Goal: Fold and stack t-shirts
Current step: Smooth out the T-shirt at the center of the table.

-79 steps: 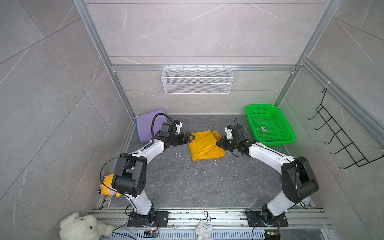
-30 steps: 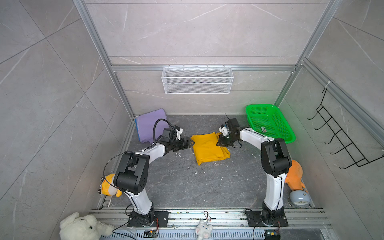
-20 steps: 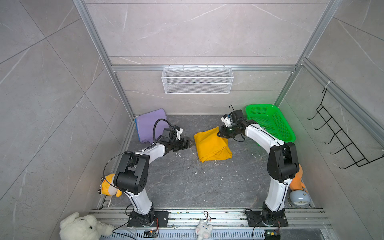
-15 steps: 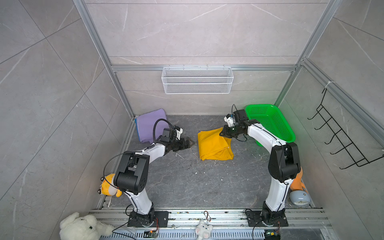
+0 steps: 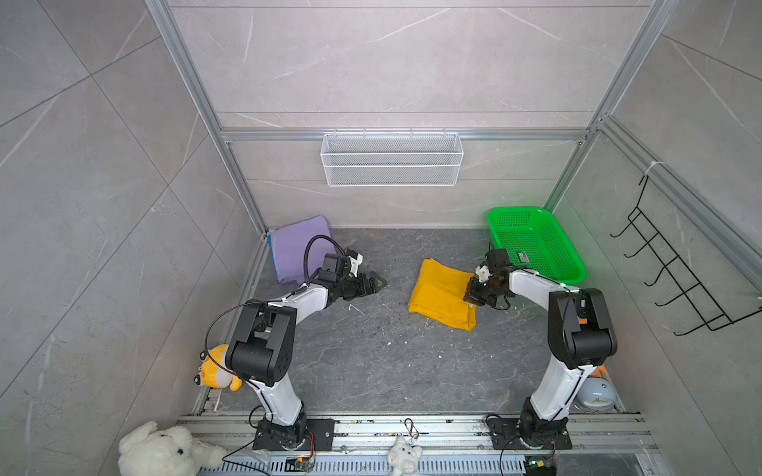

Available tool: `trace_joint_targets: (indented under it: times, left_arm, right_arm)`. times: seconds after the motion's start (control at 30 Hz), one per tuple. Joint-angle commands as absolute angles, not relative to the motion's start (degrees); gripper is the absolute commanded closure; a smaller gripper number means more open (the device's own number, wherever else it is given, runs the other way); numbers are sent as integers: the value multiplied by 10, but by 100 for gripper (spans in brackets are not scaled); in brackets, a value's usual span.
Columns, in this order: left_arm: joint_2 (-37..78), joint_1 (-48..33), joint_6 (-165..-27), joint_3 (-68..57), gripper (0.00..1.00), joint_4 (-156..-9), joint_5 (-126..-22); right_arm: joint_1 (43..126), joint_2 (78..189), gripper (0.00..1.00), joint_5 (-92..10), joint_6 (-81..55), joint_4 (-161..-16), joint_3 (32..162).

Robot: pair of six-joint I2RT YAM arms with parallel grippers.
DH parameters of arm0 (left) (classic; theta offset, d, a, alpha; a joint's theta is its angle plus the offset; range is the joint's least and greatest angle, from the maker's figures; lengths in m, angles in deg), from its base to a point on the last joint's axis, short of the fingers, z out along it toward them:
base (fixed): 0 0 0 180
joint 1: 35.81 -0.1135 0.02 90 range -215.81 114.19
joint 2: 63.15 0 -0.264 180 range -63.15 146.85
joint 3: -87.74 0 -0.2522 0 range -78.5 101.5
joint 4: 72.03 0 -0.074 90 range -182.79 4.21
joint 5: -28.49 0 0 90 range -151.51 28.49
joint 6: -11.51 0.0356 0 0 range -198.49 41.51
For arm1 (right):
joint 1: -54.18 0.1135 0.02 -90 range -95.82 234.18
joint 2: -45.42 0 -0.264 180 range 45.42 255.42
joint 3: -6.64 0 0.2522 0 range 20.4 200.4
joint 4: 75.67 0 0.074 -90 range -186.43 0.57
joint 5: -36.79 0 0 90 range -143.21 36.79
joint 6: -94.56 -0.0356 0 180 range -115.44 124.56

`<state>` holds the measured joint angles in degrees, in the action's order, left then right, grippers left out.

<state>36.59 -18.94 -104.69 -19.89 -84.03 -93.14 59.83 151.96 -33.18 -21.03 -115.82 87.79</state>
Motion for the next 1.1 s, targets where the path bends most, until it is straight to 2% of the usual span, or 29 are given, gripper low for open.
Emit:
trace_joint_targets:
  times: [0.0, 0.17, 0.4, 0.63, 1.07]
  left_arm:
    - [365, -186, -1044, -175, 0, -831, -943]
    - [364, -185, -1044, -175, 0, -831, -942]
    - [357, -186, -1063, -176, 0, -855, -872]
    - [339, -195, -1064, -181, 0, -874, -832]
    - [332, -211, -1066, -181, 0, -874, -831]
  right_arm:
    - [603, 1539, 100, -346, -234, -1113, 863]
    - [622, 1589, 100, -312, -242, -1091, 874]
    - [723, 1636, 100, -304, -262, -1083, 958]
    - [783, 1606, 100, -355, -263, -1143, 1073]
    - [802, 1492, 100, -363, -332, -1093, 1024]
